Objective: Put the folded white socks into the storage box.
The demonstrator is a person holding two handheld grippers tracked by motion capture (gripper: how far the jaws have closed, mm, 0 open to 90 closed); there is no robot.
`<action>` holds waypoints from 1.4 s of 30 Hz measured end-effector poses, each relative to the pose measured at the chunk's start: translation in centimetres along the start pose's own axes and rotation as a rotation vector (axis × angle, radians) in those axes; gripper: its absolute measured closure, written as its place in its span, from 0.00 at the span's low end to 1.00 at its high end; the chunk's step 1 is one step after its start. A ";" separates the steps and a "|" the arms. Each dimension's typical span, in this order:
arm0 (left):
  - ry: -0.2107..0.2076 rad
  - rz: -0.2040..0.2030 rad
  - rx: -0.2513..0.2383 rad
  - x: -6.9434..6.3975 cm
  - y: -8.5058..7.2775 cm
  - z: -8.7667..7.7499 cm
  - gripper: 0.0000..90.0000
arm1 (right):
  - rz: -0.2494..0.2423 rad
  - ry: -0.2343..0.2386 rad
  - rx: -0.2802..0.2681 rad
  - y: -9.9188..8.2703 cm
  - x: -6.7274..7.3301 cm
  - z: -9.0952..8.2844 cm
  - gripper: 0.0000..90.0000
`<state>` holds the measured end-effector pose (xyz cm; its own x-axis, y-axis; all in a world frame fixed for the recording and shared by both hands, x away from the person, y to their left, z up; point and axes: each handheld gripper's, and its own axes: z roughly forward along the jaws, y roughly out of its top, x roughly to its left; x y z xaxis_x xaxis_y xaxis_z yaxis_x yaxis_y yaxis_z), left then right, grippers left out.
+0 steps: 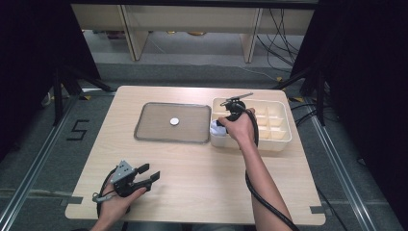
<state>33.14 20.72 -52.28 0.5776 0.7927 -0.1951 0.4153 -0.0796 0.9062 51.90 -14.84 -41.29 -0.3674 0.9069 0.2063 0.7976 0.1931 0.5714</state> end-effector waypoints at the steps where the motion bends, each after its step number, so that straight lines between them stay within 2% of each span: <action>1: 0.000 0.001 0.000 0.0 0.0 0.0 0.46 | 0.005 -0.011 0.014 0.0 0.1 -0.1 0.66; 3: 0.000 0.001 0.000 0.0 0.0 0.0 0.46 | -0.016 -0.017 0.024 -0.1 0.0 0.1 0.68; 5: 0.000 0.000 0.000 0.0 0.0 0.0 0.46 | 0.008 -0.026 0.049 -0.2 0.3 0.5 0.73; 7: -0.011 -0.006 -0.010 0.1 -0.1 0.0 0.46 | -0.020 -0.025 0.049 -0.4 0.3 0.8 0.79; 8: -0.011 -0.006 -0.009 0.1 0.0 0.0 0.46 | -0.052 -0.025 0.041 -0.6 0.2 1.0 0.81; 9: -0.005 -0.004 0.000 0.1 0.0 0.0 0.46 | -0.025 -0.031 0.055 -0.6 0.5 1.0 0.83; 12: -0.012 -0.006 -0.011 0.1 -0.1 0.1 0.46 | -0.073 -0.042 0.055 -0.7 0.4 1.4 0.86; 13: -0.002 -0.003 0.001 0.0 0.0 0.0 0.46 | -0.054 -0.069 0.078 -0.7 0.5 1.4 0.87; 14: -0.005 -0.007 0.000 0.0 0.0 0.0 0.46 | -0.063 -0.060 0.065 -0.7 0.7 1.5 0.87; 19: -0.001 -0.001 0.000 0.0 0.0 0.0 0.46 | -0.106 -0.085 0.085 -0.9 1.0 2.1 0.89; 20: -0.001 -0.002 0.000 0.0 0.0 0.0 0.46 | -0.099 -0.092 0.098 -0.9 1.3 2.2 0.89; 23: -0.012 -0.007 -0.009 0.1 -0.1 0.0 0.46 | -0.156 -0.107 0.118 -0.9 1.5 2.6 0.89; 26: -0.003 -0.003 0.000 0.0 0.0 -0.1 0.46 | -0.162 -0.114 0.128 -0.8 1.5 2.8 0.90; 27: -0.004 -0.004 -0.002 0.0 0.0 0.0 0.46 | -0.117 -0.118 0.150 -0.8 1.8 2.9 0.90; 28: -0.003 -0.003 -0.001 0.0 0.0 -0.1 0.46 | -0.134 -0.122 0.149 -0.9 1.6 3.2 0.90; 29: -0.002 -0.003 -0.001 0.0 0.0 -0.1 0.46 | -0.116 -0.121 0.173 -0.9 1.7 3.3 0.90; 30: -0.002 -0.002 0.002 0.0 0.0 -0.1 0.46 | -0.121 -0.126 0.176 -1.0 1.7 3.6 0.90; 31: -0.002 -0.002 0.002 0.1 0.0 -0.1 0.46 | -0.151 -0.122 0.171 -1.0 1.5 3.8 0.90; 32: -0.002 -0.002 0.002 0.1 0.0 -0.1 0.46 | -0.128 -0.131 0.181 -1.1 1.6 3.9 0.90; 35: -0.007 -0.004 -0.001 0.1 0.0 -0.1 0.46 | -0.126 -0.125 0.193 -1.0 1.8 3.9 0.90; 36: -0.007 -0.004 -0.004 0.1 0.0 0.0 0.46 | -0.159 -0.142 0.185 -1.0 1.6 4.1 0.90; 37: -0.013 -0.004 -0.007 0.1 -0.1 0.0 0.46 | -0.142 -0.146 0.198 -1.0 1.8 4.1 0.90; 40: -0.003 -0.003 -0.002 0.1 0.0 -0.1 0.46 | -0.174 -0.166 0.206 -0.9 1.8 4.5 0.90; 42: -0.004 -0.003 -0.003 0.1 0.0 -0.1 0.46 | -0.173 -0.159 0.220 -1.0 1.9 4.5 0.90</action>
<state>33.12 20.83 -52.30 0.5790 0.7906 -0.1993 0.4152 -0.0755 0.9066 52.58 -11.65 -45.03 -0.4411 0.8973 -0.0159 0.8202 0.4102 0.3986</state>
